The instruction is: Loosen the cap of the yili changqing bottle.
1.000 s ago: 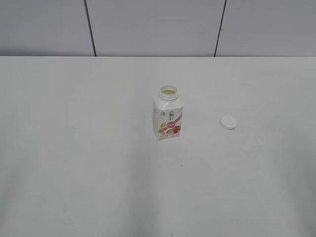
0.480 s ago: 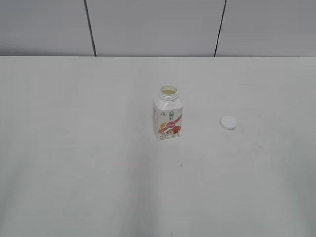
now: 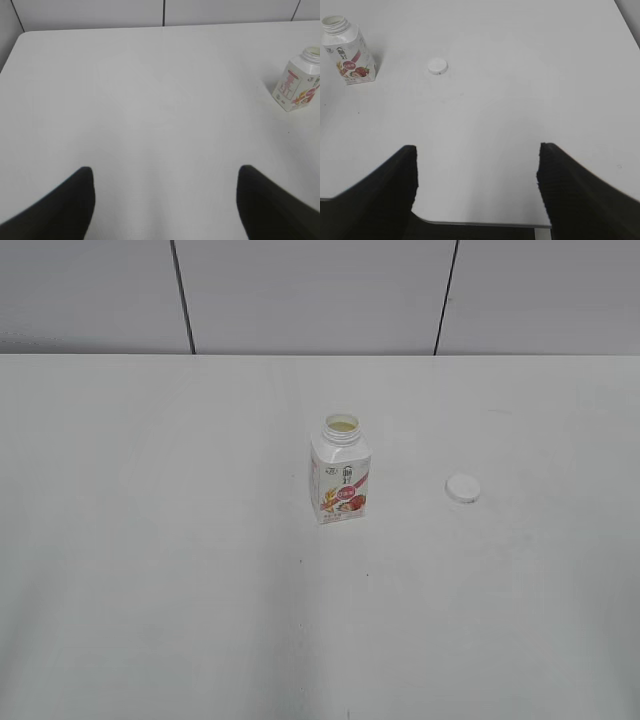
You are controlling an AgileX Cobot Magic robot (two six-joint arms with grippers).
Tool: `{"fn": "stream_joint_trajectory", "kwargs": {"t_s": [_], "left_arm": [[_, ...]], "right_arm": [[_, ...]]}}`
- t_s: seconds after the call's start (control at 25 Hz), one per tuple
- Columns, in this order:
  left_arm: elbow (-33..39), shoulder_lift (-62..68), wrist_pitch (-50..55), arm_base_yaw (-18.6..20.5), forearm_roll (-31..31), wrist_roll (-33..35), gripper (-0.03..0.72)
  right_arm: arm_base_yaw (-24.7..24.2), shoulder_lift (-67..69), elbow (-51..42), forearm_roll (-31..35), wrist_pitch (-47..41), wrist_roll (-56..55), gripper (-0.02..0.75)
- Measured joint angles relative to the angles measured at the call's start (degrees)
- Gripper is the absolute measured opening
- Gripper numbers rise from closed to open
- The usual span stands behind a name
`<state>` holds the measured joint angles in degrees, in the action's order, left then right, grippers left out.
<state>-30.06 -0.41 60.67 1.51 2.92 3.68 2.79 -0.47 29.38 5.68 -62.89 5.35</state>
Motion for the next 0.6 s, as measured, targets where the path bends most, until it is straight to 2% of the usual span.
{"fn": "stream_joint_trajectory", "kwargs": {"t_s": [0.6], "left_arm": [[0.00, 0.00, 0.00, 0.00, 0.38, -0.01, 0.536]], "right_arm": [[0.00, 0.00, 0.00, -0.10, 0.00, -0.04, 0.587]]}}
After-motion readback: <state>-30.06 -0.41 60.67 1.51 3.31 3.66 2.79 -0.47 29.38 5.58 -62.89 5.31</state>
